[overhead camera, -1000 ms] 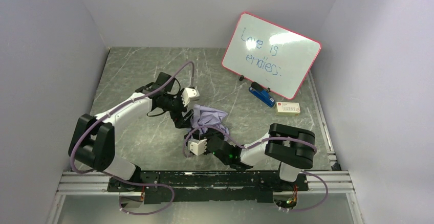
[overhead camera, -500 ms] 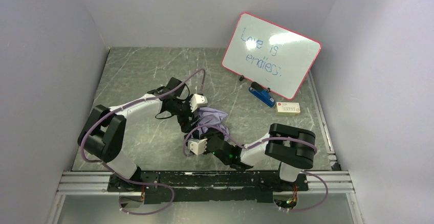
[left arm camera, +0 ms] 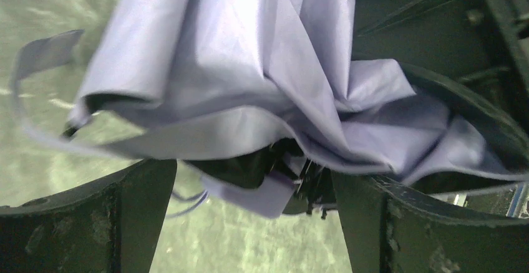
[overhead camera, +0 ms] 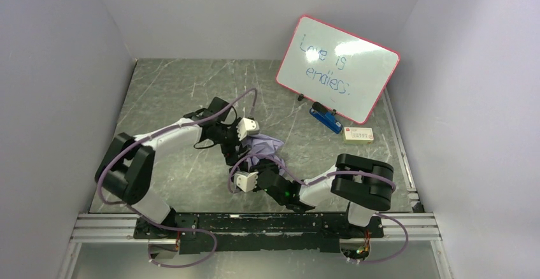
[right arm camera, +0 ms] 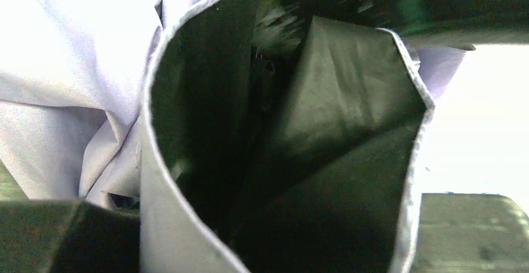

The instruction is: Put away the umbrella

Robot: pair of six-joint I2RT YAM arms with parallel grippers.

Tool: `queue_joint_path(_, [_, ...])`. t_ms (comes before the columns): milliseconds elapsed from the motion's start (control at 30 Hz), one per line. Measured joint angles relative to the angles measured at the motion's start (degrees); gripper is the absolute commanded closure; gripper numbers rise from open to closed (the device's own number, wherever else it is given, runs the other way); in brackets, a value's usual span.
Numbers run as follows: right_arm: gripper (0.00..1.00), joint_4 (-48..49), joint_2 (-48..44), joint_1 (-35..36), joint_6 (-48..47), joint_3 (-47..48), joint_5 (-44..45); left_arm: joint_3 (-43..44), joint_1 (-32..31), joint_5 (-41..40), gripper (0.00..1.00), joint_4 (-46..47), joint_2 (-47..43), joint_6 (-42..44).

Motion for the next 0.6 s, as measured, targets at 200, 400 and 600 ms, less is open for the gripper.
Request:
queue_joint_path(200, [0.78, -0.3, -0.2, 0.0, 0.7, 0.0, 0.0, 1.6, 2.8, -1.7, 0.02, -1.8, -11.1, -1.2])
queue_joint_path(400, [0.78, -0.3, -0.2, 0.0, 1.1, 0.0, 0.2, 4.4, 5.1, -3.3, 0.11, -1.8, -13.9, -3.3])
queue_joint_path(600, [0.78, -0.3, -0.2, 0.0, 1.1, 0.0, 0.2, 6.4, 9.8, -5.1, 0.13, -1.8, -12.5, -7.3])
